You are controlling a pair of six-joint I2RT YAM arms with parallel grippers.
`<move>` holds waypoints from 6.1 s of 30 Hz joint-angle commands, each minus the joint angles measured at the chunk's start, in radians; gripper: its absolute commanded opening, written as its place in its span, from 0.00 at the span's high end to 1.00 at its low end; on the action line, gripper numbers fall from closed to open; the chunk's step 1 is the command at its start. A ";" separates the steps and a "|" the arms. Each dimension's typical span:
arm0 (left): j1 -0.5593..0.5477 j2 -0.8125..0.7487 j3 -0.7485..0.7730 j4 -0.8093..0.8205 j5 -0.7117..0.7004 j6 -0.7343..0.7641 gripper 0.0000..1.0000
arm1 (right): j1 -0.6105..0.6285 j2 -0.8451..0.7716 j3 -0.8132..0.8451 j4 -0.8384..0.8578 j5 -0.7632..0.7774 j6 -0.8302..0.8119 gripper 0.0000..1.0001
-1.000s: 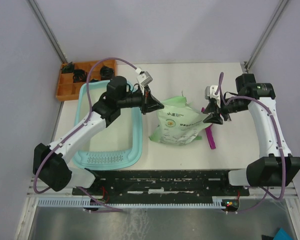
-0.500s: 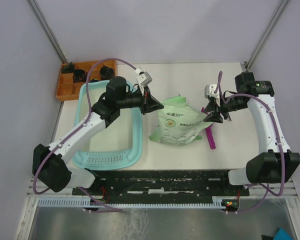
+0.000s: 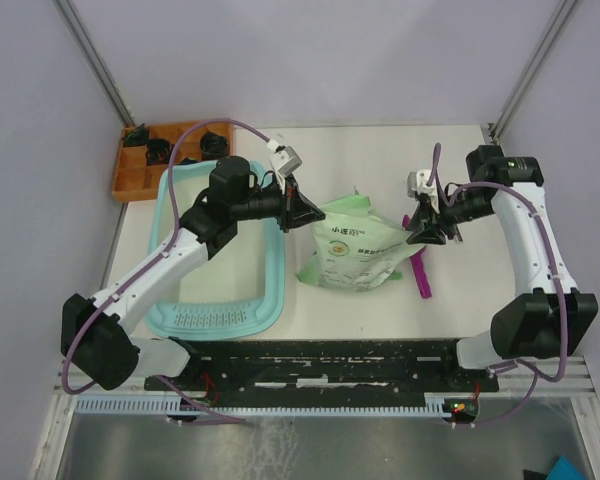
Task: Fill the litter box with clean litter
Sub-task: Open the cat litter bag at the center of the board.
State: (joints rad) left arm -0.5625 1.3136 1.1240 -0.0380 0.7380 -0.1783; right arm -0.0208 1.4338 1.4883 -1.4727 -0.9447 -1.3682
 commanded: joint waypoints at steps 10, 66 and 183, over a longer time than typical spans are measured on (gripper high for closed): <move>0.006 -0.066 0.049 0.256 0.038 -0.022 0.97 | 0.018 0.046 -0.025 -0.144 -0.019 -0.127 0.61; 0.006 0.052 0.132 0.364 -0.138 0.049 0.97 | 0.173 -0.246 -0.090 0.420 0.353 0.758 0.57; 0.050 0.405 0.500 0.274 -0.065 -0.108 0.97 | 0.347 -0.038 -0.083 0.697 0.672 1.233 0.98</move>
State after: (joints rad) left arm -0.5022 1.8156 1.6817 -0.0948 0.5880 -0.1749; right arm 0.3141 1.4075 1.4357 -0.8146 -0.2134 -0.1497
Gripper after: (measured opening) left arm 0.044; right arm 0.026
